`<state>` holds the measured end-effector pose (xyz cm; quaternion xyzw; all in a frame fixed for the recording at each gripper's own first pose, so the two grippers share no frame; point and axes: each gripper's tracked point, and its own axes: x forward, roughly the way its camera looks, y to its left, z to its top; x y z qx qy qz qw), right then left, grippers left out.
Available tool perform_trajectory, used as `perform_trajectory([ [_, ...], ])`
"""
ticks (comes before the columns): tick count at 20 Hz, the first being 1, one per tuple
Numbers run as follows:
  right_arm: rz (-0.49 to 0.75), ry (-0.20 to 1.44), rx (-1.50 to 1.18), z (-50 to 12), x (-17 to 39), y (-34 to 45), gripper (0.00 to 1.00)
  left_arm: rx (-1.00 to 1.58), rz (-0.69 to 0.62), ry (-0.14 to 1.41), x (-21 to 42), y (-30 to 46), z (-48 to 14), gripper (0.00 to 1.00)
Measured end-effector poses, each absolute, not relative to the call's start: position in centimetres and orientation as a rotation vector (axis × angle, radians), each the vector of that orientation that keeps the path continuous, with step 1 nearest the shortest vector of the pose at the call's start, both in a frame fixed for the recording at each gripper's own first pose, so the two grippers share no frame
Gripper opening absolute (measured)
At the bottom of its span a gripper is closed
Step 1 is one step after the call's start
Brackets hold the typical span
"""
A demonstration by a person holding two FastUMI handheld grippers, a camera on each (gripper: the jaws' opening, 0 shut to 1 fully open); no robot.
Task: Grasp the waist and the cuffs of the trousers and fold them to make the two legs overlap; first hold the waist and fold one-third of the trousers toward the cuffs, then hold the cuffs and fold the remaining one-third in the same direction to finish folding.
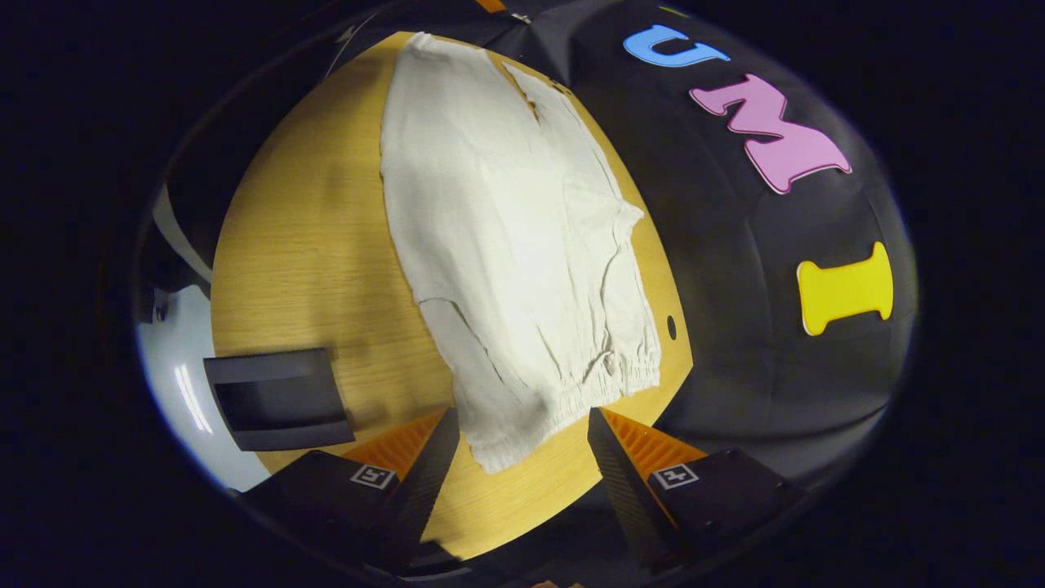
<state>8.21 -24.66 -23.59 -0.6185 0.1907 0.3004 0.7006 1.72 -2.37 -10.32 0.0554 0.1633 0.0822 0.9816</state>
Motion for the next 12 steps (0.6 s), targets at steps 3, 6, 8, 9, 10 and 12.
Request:
perform_trajectory([
  [3, 0.663, 0.388, -1.409, -23.6, 9.3, -23.9, 0.94, 0.114, 0.191, 0.344, 1.7, -1.3, -10.9, 0.98],
  [6, 0.664, 0.377, -1.458, -24.3, 10.3, -23.2, 0.89, 0.1, 0.221, 0.361, 1.5, -0.1, -12.2, 0.98],
  [8, 0.646, 0.356, -1.504, -24.2, 10.9, -22.9, 0.84, 0.089, 0.24, 0.397, 1.1, 0.8, -14.0, 0.98],
  [9, 0.644, 0.366, -1.521, -24.6, 11.2, -22.8, 0.83, 0.097, 0.255, 0.419, 0.8, 1.7, -15.0, 0.98],
  [10, 0.65, 0.396, -1.529, -25.2, 11.3, -22.9, 0.81, 0.112, 0.267, 0.439, 0.5, 2.6, -16.0, 0.98],
  [12, 0.67, 0.434, -1.523, -25.7, 11.5, -22.7, 0.49, 0.153, 0.292, 0.483, -0.4, 4.7, -17.7, 0.98],
])
